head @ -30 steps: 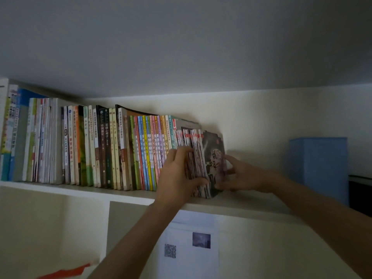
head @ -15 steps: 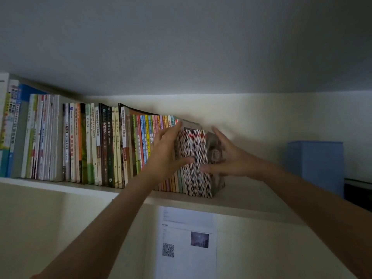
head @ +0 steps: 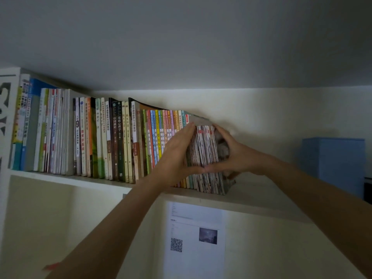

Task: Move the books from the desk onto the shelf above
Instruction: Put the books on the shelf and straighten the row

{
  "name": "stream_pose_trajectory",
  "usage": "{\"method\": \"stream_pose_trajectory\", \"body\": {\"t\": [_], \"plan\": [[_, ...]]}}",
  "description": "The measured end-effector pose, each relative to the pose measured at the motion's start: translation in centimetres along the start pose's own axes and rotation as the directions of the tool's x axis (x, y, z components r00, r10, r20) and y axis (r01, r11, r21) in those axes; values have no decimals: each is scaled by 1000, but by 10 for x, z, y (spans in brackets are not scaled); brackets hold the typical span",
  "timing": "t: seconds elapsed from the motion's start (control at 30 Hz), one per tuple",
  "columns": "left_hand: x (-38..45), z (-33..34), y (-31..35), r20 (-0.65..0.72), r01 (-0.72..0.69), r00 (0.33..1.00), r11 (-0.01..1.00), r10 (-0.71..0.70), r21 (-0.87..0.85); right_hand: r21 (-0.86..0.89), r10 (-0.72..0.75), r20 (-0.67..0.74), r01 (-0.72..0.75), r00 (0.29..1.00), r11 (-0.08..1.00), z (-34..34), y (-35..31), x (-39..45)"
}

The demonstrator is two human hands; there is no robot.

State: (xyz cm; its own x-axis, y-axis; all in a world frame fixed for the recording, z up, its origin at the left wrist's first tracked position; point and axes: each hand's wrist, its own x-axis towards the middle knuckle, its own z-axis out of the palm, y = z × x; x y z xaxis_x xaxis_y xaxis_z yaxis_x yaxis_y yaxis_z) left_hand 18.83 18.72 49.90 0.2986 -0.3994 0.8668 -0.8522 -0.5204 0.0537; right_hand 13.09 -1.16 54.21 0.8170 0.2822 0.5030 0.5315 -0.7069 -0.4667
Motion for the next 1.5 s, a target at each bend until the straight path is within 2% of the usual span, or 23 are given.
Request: {"method": "stream_pose_trajectory", "body": {"t": [0.13,0.27,0.43,0.5,0.63,0.73,0.8,0.87,0.97,1.07,1.17,1.23,1.33,1.43,1.5], "plan": [[-11,10,-4,55,-37,998,999,36,26,-20,-37,-8,37,999,999,6,12,-2],[-10,7,-3,96,-51,995,991,39,125,-57,-38,-19,36,999,998,6,9,5],[-23,11,-7,105,-7,994,1000,7,-5,-16,-2,3,2,1000,1000,11,16,-9],[-25,11,-7,89,-19,996,999,16,33,-18,18,12,-18,1000,1000,17,21,-14],[-23,8,-1,90,-21,996,988,8,150,-5,21,-49,-21,999,1000,26,22,-19],[-26,5,8,120,37,991,992,-51,123,-70,17,-94,-24,995,997,30,14,-23],[-32,0,13,143,80,986,994,-90,75,-178,-81,-174,49,981,983,34,7,-25],[-44,-7,14,136,101,984,991,-112,86,-335,-200,-250,109,947,936,39,-4,-27],[-68,-23,-1,59,137,987,970,-151,199,-627,-332,-355,40,874,778,49,-24,-28],[-86,-46,-31,-57,226,974,933,-219,278,-745,-370,-332,0,868,668,61,-39,-17],[-93,-64,-55,-50,261,965,921,-257,289,-826,-416,-264,19,870,564,71,-53,-3],[-91,-70,-68,-6,219,974,926,-229,309,-838,-432,-242,38,869,545,76,-63,6],[-87,-72,-84,46,156,982,931,-181,329,-810,-381,-155,103,911,577,81,-72,28],[-87,-72,-104,-72,63,997,925,-39,375,-811,-381,-163,97,910,577,84,-84,59],[-84,-77,-117,-97,-12,993,897,61,441,-819,-386,-159,97,908,566,89,-97,84]]}}
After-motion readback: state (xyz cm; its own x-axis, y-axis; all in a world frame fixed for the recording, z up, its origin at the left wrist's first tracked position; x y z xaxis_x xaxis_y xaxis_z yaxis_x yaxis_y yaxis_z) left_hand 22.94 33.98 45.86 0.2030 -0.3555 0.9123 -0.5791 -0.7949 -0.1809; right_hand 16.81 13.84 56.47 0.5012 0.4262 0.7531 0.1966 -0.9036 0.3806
